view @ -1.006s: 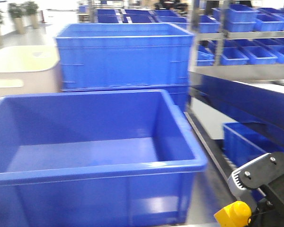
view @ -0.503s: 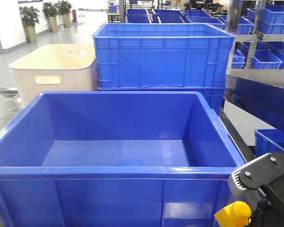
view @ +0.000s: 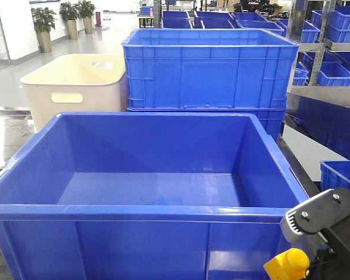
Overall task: Pick red and yellow blocks into blue bin
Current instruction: 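Move the right gripper with the yellow brick over the blue bin, then open the right gripper to drop the yellow brick into the bin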
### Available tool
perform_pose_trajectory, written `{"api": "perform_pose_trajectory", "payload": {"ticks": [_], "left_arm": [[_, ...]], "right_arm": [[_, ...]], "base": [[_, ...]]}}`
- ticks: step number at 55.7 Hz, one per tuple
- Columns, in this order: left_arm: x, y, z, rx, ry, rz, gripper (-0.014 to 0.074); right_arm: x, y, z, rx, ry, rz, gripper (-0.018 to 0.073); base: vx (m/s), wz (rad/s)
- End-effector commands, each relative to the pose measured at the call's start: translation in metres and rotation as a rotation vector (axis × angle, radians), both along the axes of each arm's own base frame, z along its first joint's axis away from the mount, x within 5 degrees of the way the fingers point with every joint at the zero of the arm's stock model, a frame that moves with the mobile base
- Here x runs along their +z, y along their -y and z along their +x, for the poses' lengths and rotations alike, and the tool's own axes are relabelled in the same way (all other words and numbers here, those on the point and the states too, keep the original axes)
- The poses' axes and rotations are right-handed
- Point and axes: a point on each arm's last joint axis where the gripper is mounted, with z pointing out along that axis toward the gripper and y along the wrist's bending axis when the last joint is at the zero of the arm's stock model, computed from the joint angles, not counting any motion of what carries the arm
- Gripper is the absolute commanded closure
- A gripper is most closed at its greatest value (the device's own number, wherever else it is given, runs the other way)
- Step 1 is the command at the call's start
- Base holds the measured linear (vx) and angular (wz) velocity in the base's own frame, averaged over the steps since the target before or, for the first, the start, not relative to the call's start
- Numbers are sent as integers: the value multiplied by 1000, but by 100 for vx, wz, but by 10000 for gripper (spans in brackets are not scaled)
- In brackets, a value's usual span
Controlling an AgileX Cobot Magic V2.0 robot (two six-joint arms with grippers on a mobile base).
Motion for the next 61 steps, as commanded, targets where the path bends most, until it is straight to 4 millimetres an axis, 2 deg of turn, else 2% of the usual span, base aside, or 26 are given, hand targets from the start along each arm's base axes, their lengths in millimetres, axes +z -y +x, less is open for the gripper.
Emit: {"api": "perform_pose_trajectory", "payload": {"ticks": [1, 28, 32, 37, 50, 55, 61], "left_arm": [[15, 1, 3, 9, 94, -44, 225], [15, 1, 3, 9, 94, -44, 225], [15, 1, 3, 9, 94, -44, 225], [15, 1, 3, 9, 94, -44, 225], [15, 1, 3, 9, 94, -44, 225], [15, 1, 3, 9, 94, -44, 225], [15, 1, 3, 9, 94, -44, 225]], "right_arm": [[16, 0, 1, 11, 96, 33, 284], [17, -2, 2, 11, 110, 57, 284], [22, -2, 3, 12, 129, 69, 284], [43, -4, 3, 10, 160, 113, 284], [125, -1, -2, 34, 360, 186, 284], [144, -2, 5, 28, 414, 180, 284], [154, -11, 24, 21, 431, 172, 284]], "base": [[0, 0], [0, 0], [0, 0], [0, 0], [0, 0], [0, 0], [0, 0]]}}
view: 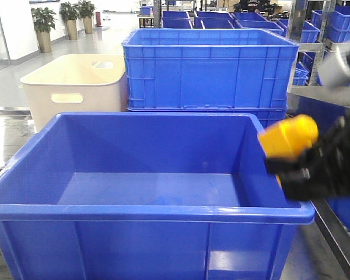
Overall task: Pick red and yellow blocks into blue bin
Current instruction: 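Open the right gripper to drop the yellow brick into the bin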
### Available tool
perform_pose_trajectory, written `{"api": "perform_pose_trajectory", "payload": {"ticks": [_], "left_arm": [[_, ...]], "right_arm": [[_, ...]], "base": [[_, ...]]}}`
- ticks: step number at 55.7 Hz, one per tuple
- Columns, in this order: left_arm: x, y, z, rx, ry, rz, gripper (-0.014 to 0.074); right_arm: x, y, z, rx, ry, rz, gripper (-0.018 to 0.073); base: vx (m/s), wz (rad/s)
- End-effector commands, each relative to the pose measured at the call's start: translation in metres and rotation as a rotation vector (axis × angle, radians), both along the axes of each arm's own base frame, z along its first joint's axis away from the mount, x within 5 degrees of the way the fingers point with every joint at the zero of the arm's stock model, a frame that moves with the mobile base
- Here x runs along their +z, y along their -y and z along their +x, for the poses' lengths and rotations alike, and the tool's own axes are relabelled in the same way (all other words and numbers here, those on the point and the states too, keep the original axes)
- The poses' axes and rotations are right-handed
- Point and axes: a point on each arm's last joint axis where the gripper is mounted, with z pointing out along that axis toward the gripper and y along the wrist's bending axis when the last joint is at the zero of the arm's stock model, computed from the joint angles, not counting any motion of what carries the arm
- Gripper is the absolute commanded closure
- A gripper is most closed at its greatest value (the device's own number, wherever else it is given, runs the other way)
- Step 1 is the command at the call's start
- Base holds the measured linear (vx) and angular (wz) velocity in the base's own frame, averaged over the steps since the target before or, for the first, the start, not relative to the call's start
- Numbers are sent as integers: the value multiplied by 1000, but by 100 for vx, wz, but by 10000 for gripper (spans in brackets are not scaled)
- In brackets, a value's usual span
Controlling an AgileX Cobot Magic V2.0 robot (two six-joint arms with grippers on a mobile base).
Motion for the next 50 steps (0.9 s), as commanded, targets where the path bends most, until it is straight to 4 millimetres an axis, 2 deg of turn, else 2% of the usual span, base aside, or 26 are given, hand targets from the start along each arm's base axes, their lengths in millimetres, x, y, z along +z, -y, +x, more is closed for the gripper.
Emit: {"api": "perform_pose_trajectory", "payload": {"ticks": [1, 10, 18, 25, 36, 50], "left_arm": [[15, 1, 3, 9, 94, -44, 225], [15, 1, 3, 9, 94, -44, 225], [15, 1, 3, 9, 94, -44, 225], [15, 1, 3, 9, 94, -44, 225], [15, 1, 3, 9, 94, -44, 225], [15, 1, 3, 9, 94, -44, 225]], "right_arm": [[21, -6, 15, -5, 103, 16, 284], [15, -30, 63, -6, 72, -12, 284], [-5, -55, 110, -14, 25, -28, 282], [-24, -70, 139, -14, -14, -50, 280], [-51, -83, 163, -13, -71, -81, 235], [-57, -85, 167, -12, -87, -90, 6]], "base": [[0, 0], [0, 0], [0, 0], [0, 0], [0, 0], [0, 0]]}}
